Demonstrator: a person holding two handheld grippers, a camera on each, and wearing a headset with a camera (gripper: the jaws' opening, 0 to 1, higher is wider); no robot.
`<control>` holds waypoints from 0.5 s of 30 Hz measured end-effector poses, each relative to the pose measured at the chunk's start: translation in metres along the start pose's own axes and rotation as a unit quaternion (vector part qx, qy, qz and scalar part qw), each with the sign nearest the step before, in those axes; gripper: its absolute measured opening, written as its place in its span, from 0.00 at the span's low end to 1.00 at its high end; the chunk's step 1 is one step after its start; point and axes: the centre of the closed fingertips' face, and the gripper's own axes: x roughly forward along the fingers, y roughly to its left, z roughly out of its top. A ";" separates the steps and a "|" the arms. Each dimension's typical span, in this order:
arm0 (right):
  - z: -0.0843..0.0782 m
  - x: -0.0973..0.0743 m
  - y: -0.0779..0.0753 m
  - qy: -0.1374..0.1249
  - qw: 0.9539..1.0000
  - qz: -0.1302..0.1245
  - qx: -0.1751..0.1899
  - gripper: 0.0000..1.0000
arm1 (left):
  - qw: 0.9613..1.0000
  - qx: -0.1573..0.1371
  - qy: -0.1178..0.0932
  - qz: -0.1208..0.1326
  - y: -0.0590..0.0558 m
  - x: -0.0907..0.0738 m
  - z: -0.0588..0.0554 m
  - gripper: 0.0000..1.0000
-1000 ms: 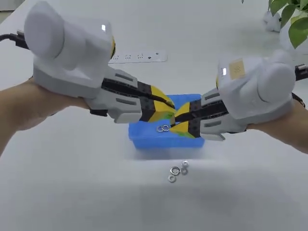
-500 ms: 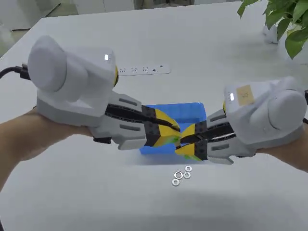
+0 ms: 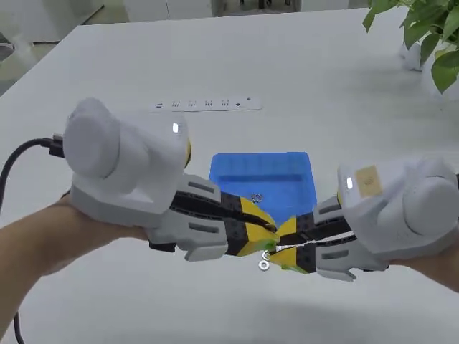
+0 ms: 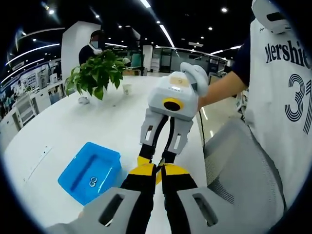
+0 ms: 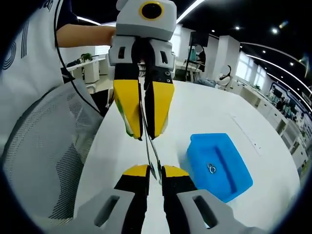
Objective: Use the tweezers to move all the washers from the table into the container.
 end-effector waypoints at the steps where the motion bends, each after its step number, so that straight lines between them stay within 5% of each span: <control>1: -0.002 0.001 0.002 0.001 1.000 0.001 0.002 0.10 | 1.000 -0.001 0.000 0.000 -0.001 0.000 -0.001 0.08; 15: -0.015 0.020 0.005 0.011 1.000 0.011 0.007 0.11 | 1.000 -0.019 0.011 0.005 0.005 0.004 -0.023 0.08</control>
